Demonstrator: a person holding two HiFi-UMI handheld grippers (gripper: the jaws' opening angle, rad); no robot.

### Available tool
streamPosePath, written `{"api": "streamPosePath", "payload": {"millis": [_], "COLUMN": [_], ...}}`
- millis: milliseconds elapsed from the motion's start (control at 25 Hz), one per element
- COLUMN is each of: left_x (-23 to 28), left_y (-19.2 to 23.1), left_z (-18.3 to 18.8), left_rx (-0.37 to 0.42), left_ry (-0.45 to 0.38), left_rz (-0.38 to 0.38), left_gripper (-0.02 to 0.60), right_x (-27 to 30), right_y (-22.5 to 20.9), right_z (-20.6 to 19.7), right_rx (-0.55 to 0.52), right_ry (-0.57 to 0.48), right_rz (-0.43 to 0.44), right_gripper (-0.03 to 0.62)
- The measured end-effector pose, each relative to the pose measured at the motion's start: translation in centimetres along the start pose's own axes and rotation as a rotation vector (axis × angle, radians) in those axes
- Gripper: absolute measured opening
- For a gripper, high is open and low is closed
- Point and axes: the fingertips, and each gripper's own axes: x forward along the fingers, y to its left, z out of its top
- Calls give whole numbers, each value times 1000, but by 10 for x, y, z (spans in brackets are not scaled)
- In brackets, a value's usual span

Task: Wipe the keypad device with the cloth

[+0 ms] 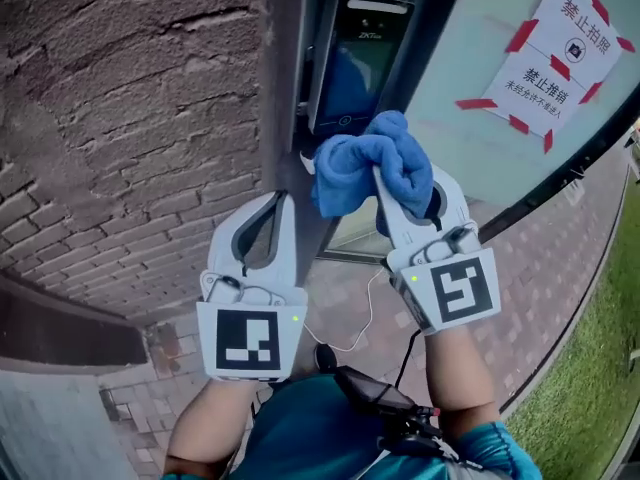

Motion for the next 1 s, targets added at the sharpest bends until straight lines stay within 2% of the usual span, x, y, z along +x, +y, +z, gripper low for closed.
{"api": "streamPosePath", "payload": {"millis": [240,520,720,1000], "left_x": [-21,-46,-77,-115], "left_y": [3,-39,-73,-131], "left_z": [-48,-106,-148,-163], "left_rx": [-94,-117,-132,-110], "left_ry": [39,146,237,277], "left_rz": [-26,-77,-25,100], "left_gripper": [3,3,3,3], "right_x": [-30,-73,-109,-179], "right_y": [29,57,59,51], "right_z": [-48,-105,-130,-164], "right_rx": [74,147,203,254], "right_ry": [82,200,231,218], "right_rz": [5,36,41,94], "right_gripper": [49,49,49,49]}}
